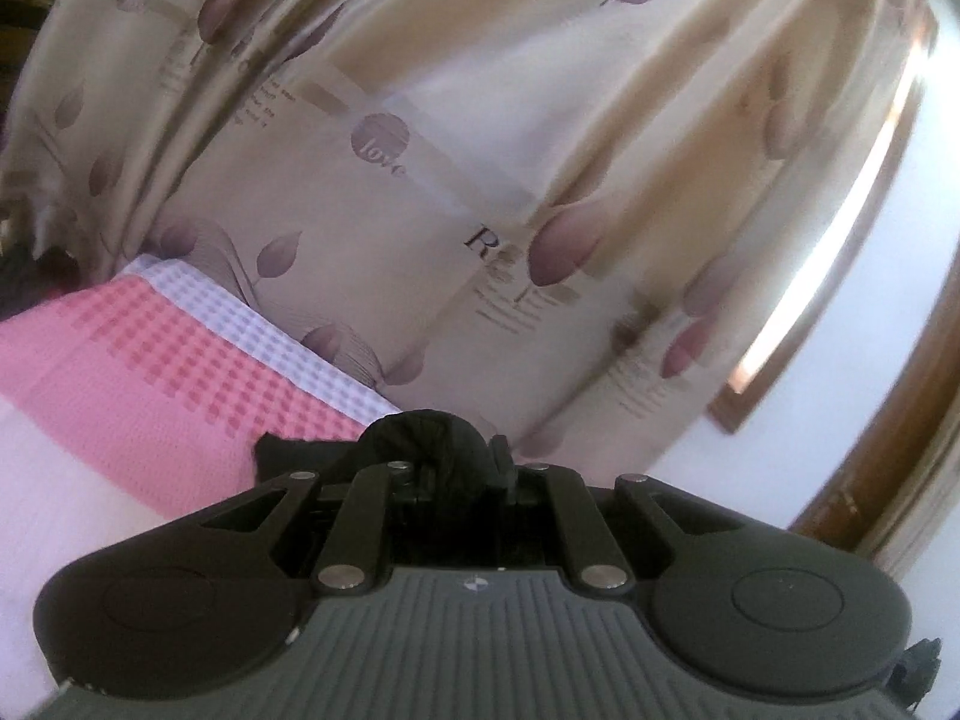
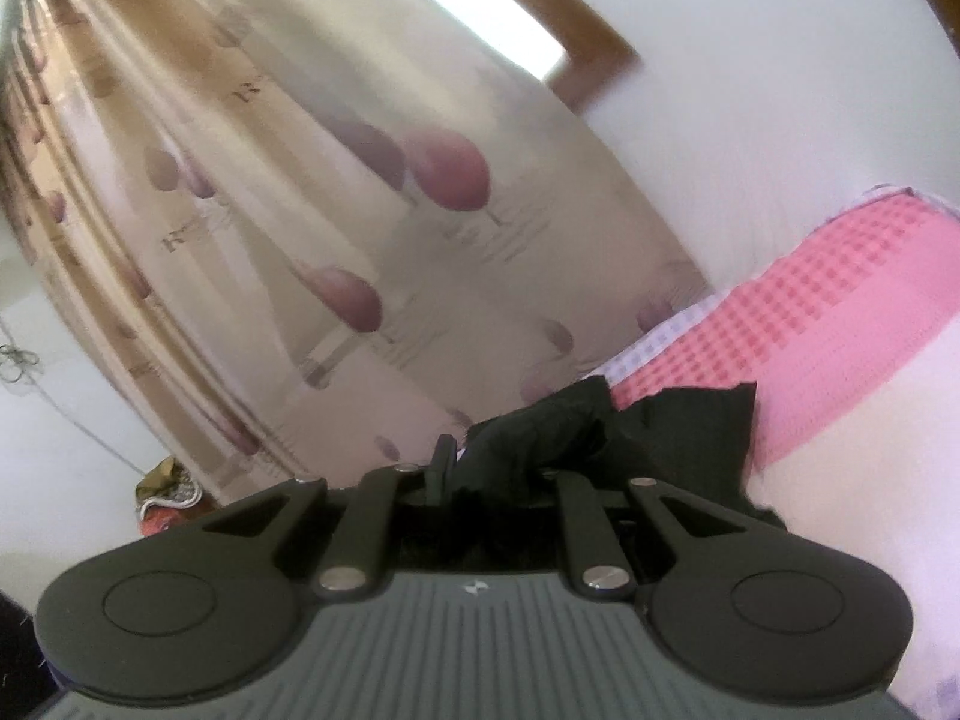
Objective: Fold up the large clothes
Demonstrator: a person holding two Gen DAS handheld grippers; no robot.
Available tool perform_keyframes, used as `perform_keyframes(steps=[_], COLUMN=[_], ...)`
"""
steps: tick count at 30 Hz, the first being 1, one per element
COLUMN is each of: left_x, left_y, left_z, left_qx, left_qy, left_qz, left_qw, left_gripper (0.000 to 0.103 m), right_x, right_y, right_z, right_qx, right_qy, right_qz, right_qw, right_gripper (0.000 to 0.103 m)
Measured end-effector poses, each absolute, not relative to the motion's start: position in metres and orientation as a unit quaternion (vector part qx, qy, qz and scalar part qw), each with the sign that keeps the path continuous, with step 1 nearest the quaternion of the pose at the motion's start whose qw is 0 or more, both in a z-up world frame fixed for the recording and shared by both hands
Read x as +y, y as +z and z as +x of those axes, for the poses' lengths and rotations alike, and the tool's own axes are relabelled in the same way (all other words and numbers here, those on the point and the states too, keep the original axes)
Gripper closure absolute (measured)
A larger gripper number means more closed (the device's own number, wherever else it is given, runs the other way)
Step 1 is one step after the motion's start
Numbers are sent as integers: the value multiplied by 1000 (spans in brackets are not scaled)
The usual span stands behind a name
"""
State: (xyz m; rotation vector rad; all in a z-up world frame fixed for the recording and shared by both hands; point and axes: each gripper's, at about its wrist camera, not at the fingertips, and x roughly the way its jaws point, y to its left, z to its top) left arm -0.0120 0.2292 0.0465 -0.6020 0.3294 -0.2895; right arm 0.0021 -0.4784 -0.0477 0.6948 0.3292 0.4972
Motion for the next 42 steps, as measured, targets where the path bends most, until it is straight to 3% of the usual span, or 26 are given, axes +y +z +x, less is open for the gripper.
perform_keyframes(steps=[9,18,23,24,26,27,28,29,33,36,37,38,39,40,42], left_x=[211,199,195,194,193,193,191,191,191,180,172,160,146,132,109], left_y=[31,-6,-23,-24,-29,-30,-30,-29,-24,-19,-17,-16,-15,-16,-21], left_z=[81,139,155,157,159,159,157,153,148,151,153,157,160,163,172], left_qx=[185,209,215,217,216,211,202,188,171,187,197,209,221,233,251], left_qy=[-100,-72,-69,-68,-67,-62,-48,-31,-25,-50,-67,-78,-86,-95,-114], left_qz=[-301,-288,-285,-283,-286,-285,-280,-272,-255,-241,-225,-205,-179,-154,-117], left_qw=[930,932,931,932,931,933,937,943,951,951,952,953,955,955,954], left_gripper=[86,78,54,50,29,20,4,1,1,13,26,45,55,66,68], right_x=[-467,-464,-464,-465,-466,-467,-468,-469,-467,-442,-426,-408,-388,-372,-337], right_y=[-61,-110,-139,-142,-149,-151,-151,-149,-134,-112,-103,-96,-90,-88,-87], right_z=[102,174,194,196,199,198,196,193,182,176,176,178,181,185,192], right_qx=[206,247,263,263,261,254,244,233,214,210,214,219,226,232,243], right_qy=[192,146,138,140,146,149,153,156,158,156,150,151,159,167,180], right_qz=[353,406,443,453,470,477,483,485,454,355,296,238,184,145,63], right_qw=[892,868,846,841,831,828,827,828,850,898,919,934,943,947,951], right_gripper=[89,86,77,72,58,46,33,28,25,27,34,44,60,66,71])
